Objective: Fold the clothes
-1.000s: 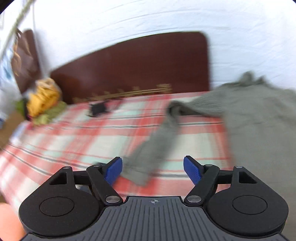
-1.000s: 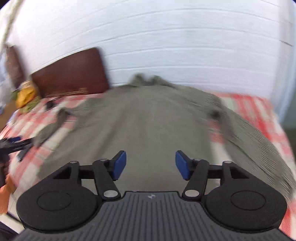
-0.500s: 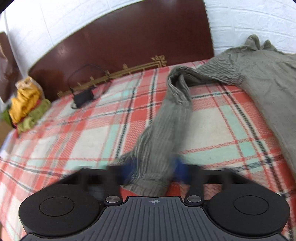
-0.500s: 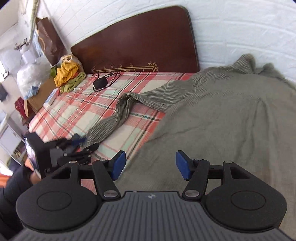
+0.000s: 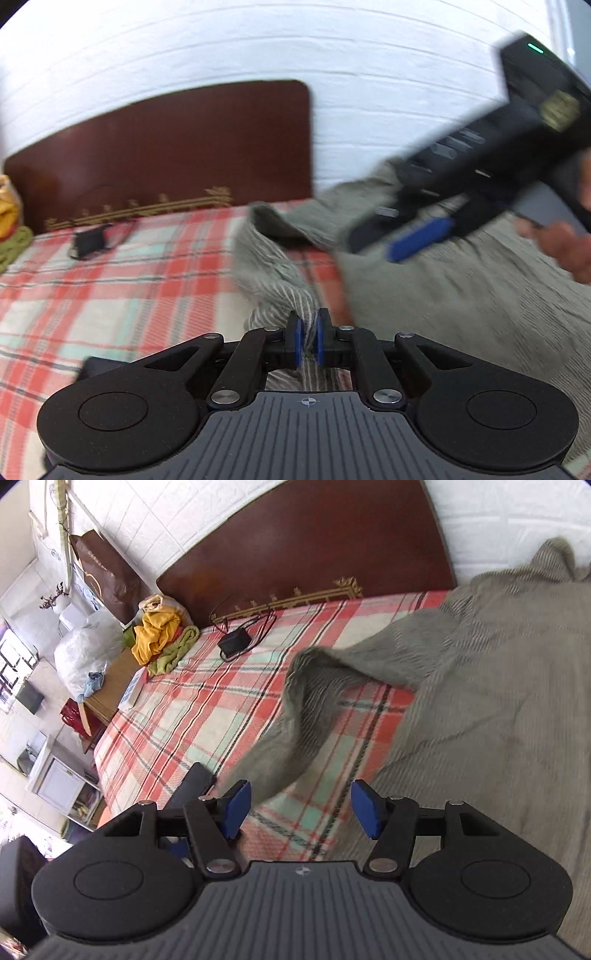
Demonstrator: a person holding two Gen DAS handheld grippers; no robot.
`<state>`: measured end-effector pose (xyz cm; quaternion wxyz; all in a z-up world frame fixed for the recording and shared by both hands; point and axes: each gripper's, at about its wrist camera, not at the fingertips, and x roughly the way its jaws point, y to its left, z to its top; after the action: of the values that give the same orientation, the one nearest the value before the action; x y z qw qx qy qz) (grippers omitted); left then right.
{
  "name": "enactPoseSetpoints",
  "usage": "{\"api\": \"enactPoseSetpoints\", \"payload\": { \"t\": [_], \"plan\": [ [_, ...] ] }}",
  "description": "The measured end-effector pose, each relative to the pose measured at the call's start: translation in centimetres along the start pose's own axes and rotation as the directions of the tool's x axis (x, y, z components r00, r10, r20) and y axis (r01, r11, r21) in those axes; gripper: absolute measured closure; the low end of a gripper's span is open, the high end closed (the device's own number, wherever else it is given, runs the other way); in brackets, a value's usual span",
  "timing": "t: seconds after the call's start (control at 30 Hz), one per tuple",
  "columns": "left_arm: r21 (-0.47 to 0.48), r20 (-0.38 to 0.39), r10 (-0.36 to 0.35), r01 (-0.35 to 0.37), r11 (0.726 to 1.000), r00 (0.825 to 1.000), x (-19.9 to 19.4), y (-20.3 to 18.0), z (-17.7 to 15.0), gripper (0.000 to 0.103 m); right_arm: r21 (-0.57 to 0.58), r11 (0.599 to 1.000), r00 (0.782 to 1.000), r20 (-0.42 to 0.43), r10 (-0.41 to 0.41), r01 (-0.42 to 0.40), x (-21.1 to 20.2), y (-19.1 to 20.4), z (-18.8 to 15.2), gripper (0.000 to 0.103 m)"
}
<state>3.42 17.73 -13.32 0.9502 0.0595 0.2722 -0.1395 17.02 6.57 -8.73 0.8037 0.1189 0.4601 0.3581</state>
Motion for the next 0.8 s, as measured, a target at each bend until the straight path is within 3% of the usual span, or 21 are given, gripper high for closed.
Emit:
{"api": "enactPoseSetpoints", "payload": {
  "t": [0.23,0.27,0.3,0.33,0.37,0.43,0.5,0.6,0.8],
  "plan": [
    [-0.001,-0.007,-0.086,0.086,0.996,0.996,-0.1,-1.9,-0.9,0.093,-0.001,1.000,0.998,-0.070,0.008,-0.008,2.5,0.5,-0.7,0.041],
    [-0.006,-0.008,-0.097,0.097,0.995,0.995,-0.1,-2.0,-1.0,0.089,0.001,1.000,0.997,-0.081,0.021,-0.021,2.8,0.5,-0.8,0.050],
    [-0.013,-0.013,-0.106,0.106,0.994,0.994,-0.1,-2.0,-1.1,0.084,0.003,0.999,0.995,-0.094,0.039,-0.039,3.0,0.4,-0.9,0.077],
    [-0.018,-0.016,-0.106,0.106,0.994,0.994,-0.2,-1.9,-1.3,0.079,0.006,0.999,0.994,-0.101,0.049,-0.048,3.0,0.3,-0.9,0.090],
    [-0.023,-0.016,-0.101,0.100,0.995,0.995,-0.4,-1.7,-1.4,0.073,0.006,0.999,0.994,-0.099,0.053,-0.053,2.8,0.3,-1.0,0.094],
    [-0.033,-0.016,-0.091,0.090,0.995,0.996,-0.9,-1.4,-1.7,0.065,-0.001,0.999,0.997,-0.066,0.049,-0.049,1.6,0.3,-1.3,0.096],
    [-0.078,0.005,-0.052,0.053,0.996,0.999,-1.7,-0.3,-2.2,0.030,0.011,0.998,0.998,-0.037,0.055,-0.055,0.3,-0.2,-1.7,0.096],
    [-0.181,0.003,-0.055,0.055,0.982,0.998,-2.2,2.0,-3.0,0.027,0.037,0.998,0.999,-0.004,0.049,-0.049,-1.5,-1.2,-2.5,0.099],
    [-0.209,-0.048,-0.133,0.120,0.970,0.990,-1.3,1.2,-3.4,0.029,0.085,0.994,0.998,-0.012,-0.068,0.069,-2.5,-4.3,-4.4,0.100]
  ]
}}
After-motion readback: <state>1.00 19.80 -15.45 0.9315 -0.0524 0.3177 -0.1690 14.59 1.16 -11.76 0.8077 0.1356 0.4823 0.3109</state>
